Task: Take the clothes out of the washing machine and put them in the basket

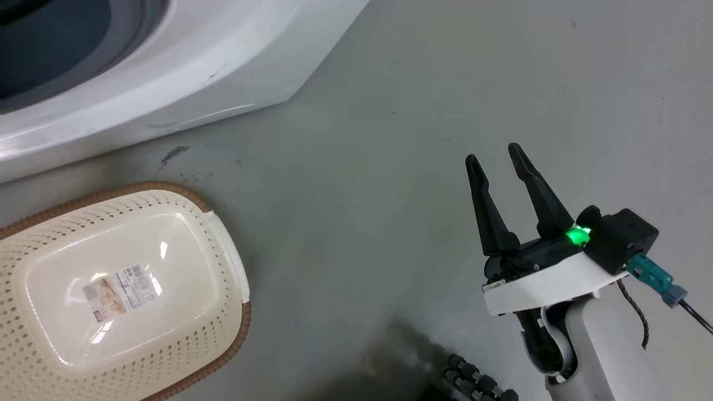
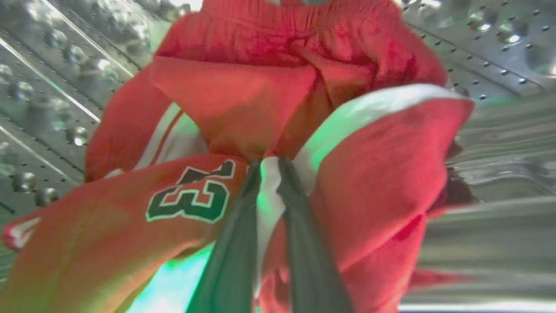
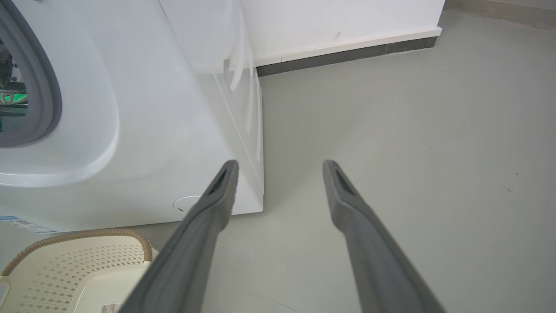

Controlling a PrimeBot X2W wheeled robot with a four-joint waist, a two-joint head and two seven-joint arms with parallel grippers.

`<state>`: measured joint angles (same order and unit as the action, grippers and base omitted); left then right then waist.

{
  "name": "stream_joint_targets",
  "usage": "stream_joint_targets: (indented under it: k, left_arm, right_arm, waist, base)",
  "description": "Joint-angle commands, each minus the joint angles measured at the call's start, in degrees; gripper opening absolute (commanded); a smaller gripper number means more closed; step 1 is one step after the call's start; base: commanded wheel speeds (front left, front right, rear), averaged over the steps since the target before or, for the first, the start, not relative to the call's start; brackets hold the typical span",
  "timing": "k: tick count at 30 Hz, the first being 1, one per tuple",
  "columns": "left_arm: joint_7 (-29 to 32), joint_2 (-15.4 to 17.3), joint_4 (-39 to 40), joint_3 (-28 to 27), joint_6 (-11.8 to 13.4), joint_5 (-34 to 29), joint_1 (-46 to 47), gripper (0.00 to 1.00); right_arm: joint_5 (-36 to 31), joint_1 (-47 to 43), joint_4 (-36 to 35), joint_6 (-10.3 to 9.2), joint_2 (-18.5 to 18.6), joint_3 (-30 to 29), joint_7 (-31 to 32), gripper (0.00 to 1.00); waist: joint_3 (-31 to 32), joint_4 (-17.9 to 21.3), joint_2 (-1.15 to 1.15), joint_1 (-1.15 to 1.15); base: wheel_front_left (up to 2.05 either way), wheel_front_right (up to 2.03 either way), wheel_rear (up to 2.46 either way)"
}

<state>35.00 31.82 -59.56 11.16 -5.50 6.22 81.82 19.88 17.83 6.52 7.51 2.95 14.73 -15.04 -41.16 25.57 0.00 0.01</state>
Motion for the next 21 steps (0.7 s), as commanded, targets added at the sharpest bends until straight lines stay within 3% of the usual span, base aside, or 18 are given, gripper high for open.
stream_joint_targets:
  k: [1,6,11,21]
  left_arm:
    - [-1.84,0.17,0.66,0.14,0.52,0.14,-2.66,0.0]
    - [-15.2,-0.94,5.21,-0.83,2.35,1.33,-8.21,0.0]
    - [-29.83,-4.03,5.94,-2.48,4.07,3.86,-15.91,0.0]
    - [-46.58,-11.92,1.41,-1.98,4.07,6.51,-28.11,0.0]
  right_arm:
    - [0.18,1.2,0.36,-0.04,-0.14,-0.17,-0.19,1.0]
    - [-1.01,0.92,1.64,-0.04,-0.13,-0.35,-0.19,1.0]
    - [-3.28,-0.68,3.23,-0.04,-0.1,-1.18,-0.19,1.0]
    - [-7.76,-4.72,6.58,-0.03,-0.07,-3.05,-0.18,1.0]
  waist:
    - [0.82,-0.34,0.0,-0.01]
    - [4.99,-1.82,0.0,-0.01]
    - [11.94,-4.25,0.0,-0.01]
    - [24.92,-10.53,0.0,-0.01]
  base:
    - [0.0,0.0,0.0]
    - [0.0,0.0,0.0]
    - [0.0,0.0,0.0]
    - [0.0,0.0,0.0]
